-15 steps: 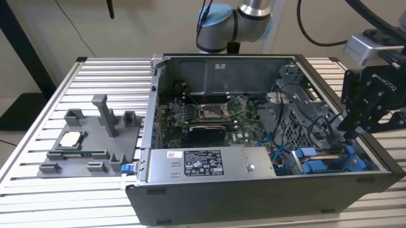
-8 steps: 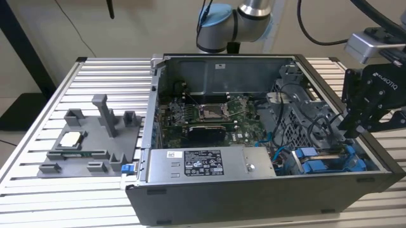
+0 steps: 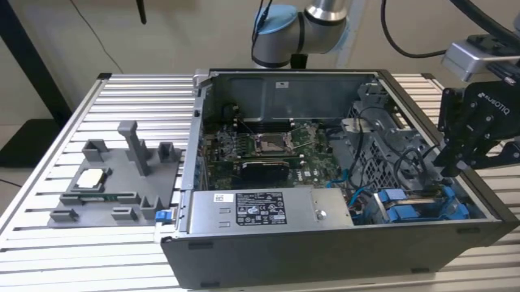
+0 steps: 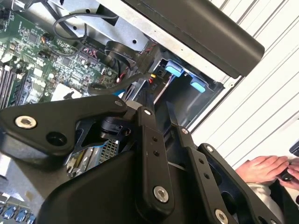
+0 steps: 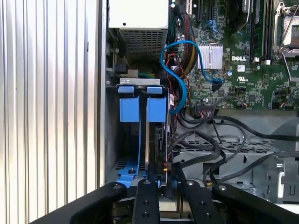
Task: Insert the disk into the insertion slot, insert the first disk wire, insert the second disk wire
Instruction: 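Insert the second disk wire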
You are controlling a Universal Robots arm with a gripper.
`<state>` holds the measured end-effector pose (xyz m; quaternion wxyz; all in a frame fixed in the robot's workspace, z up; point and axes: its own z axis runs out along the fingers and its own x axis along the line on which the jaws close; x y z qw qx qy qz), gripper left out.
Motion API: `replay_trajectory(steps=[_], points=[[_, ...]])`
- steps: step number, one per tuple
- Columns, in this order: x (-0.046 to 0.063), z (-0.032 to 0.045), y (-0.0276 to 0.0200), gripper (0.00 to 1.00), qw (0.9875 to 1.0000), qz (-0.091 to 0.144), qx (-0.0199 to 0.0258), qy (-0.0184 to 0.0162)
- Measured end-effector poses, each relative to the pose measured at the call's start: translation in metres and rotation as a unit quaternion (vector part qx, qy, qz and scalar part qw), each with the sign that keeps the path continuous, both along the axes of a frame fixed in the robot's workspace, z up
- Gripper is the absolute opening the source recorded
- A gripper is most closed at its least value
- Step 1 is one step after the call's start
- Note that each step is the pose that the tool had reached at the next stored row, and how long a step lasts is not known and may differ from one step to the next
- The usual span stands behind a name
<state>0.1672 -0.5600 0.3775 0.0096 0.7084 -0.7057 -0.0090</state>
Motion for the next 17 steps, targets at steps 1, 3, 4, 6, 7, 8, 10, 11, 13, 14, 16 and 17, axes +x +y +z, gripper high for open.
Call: replay_trajectory(steps=[1,3,4,6,7,8,10,11,13,14,16,17], points=[[0.001,0.0001,0.0000,0.27,1.0000,0.000,-0.0001,-0.0001],[0.004,-0.0002,0.0000,0.27,1.0000,0.000,0.0001,0.0001],[0.006,-0.0001,0.0000,0.27,1.0000,0.000,0.0001,0.0001],[0.009,-0.0001,0.0000,0.27,1.0000,0.000,0.0001,0.0002],[0.010,-0.0002,-0.0001,0.27,1.0000,0.000,0.0001,0.0002],[0.012,-0.0001,0.0000,0.27,1.0000,0.000,0.0001,0.0002],[0.013,-0.0001,0.0000,0.27,1.0000,0.000,0.0001,0.0003],[0.014,-0.0002,0.0000,0.27,1.0000,0.000,0.0002,0.0003],[0.015,-0.0001,0.0000,0.27,1.0000,0.000,0.0001,0.0003],[0.016,-0.0001,0.0000,0.27,1.0000,0.000,0.0001,0.0003],[0.017,-0.0002,0.0000,0.27,1.0000,0.000,0.0001,0.0005],[0.017,-0.0001,0.0000,0.27,1.0000,0.000,0.0001,0.0008]])
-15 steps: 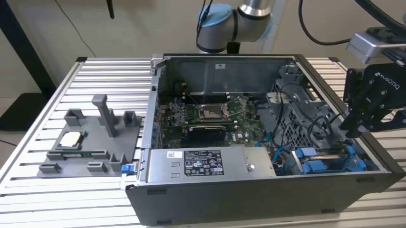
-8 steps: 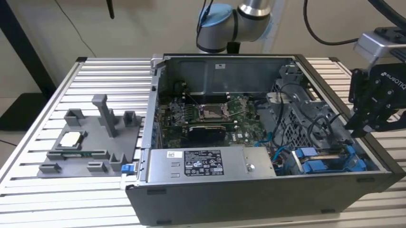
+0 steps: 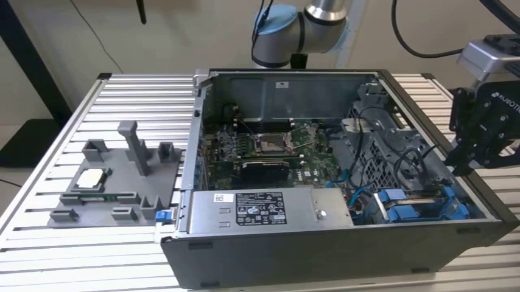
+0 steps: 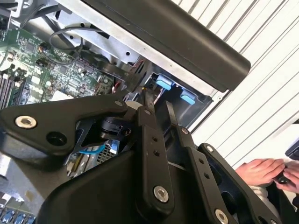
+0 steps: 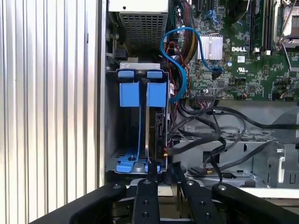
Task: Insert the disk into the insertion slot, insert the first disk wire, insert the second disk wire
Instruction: 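Insert the second disk wire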
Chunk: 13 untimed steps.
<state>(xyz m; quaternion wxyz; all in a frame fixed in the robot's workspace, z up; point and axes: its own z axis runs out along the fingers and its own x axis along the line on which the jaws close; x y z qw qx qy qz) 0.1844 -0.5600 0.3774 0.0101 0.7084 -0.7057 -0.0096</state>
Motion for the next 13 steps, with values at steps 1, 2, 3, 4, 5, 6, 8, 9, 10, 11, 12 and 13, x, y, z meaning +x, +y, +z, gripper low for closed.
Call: replay_trajectory(steps=[1,2,3,4,5,6,8,9,10,11,12,13], points=[[0.000,0.0003,0.0000,0.27,1.0000,0.000,0.0000,0.0004],[0.000,0.0010,0.0000,0.27,1.0000,0.000,0.0000,0.0011],[0.000,0.0020,-0.0001,0.27,1.0000,0.000,0.0000,0.0020],[0.001,0.0034,0.0000,0.27,1.0000,0.000,-0.0001,0.0029],[0.001,0.0055,0.0000,0.27,1.0000,0.000,-0.0002,0.0038],[0.001,0.0078,-0.0001,0.27,1.0000,0.000,-0.0002,0.0046],[0.001,0.0130,0.0000,0.27,1.0000,0.000,-0.0001,0.0057],[0.001,0.0149,0.0000,0.27,1.0000,0.000,-0.0002,0.0062],[0.001,0.0164,0.0000,0.27,1.0000,0.000,-0.0002,0.0064],[0.001,0.0178,0.0000,0.27,1.0000,0.000,-0.0003,0.0065],[0.001,0.0187,0.0000,0.27,1.0000,0.000,-0.0002,0.0067],[0.001,0.0187,0.0000,0.27,1.0000,0.000,-0.0001,0.0068]])
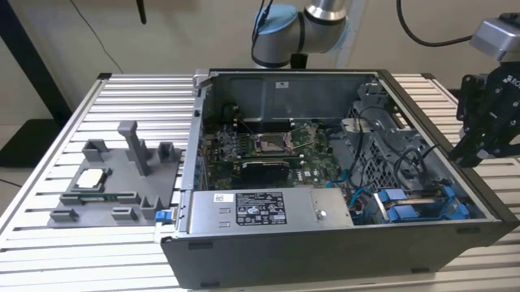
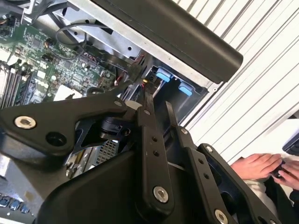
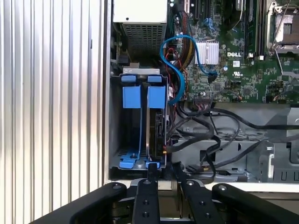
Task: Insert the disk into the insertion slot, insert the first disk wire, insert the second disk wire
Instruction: 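Insert the second disk wire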
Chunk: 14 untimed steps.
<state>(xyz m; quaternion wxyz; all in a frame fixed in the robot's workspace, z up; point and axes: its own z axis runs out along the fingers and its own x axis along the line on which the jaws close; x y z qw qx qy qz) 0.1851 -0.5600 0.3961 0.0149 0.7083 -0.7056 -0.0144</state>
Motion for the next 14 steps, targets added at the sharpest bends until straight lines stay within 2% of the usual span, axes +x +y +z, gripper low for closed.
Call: replay_trajectory(steps=[4,11,12,13,14], points=[[0.0003,0.0001,0.0000,0.27,1.0000,0.000,-0.0001,0.0000],[0.0094,0.0001,0.0001,0.27,1.0000,0.000,-0.0001,0.0015],[0.0098,0.0001,0.0001,0.27,1.0000,0.000,0.0011,0.0016],[0.0099,0.0000,0.0001,0.27,1.0000,0.000,0.0080,0.0016],[0.0100,0.0000,0.0001,0.27,0.9998,0.000,0.0175,0.0017]])
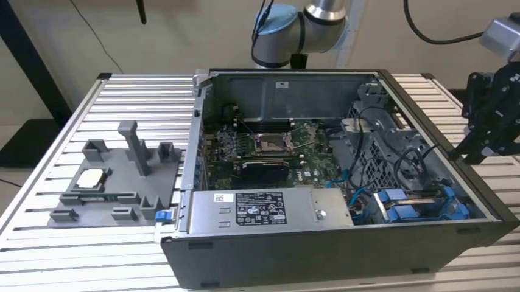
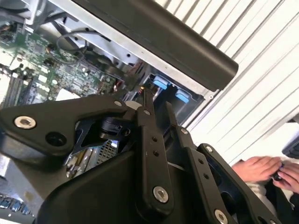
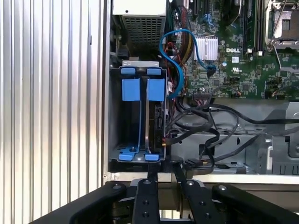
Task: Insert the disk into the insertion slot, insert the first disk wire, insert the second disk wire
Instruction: 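Insert the second disk wire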
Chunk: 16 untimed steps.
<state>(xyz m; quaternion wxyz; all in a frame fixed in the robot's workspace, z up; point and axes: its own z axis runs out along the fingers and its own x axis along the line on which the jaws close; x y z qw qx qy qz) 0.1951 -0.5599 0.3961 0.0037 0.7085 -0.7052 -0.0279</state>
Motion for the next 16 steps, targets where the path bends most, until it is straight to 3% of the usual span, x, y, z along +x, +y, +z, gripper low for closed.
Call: replay_trajectory(steps=[3,5,16], points=[[0.000,-0.0001,0.0000,0.27,0.9996,0.000,0.0266,0.0000],[0.001,-0.0011,0.0000,0.27,0.9994,0.000,0.0353,0.0000],[0.003,-0.0151,0.0002,0.27,0.9992,-0.001,0.0402,0.0015]])
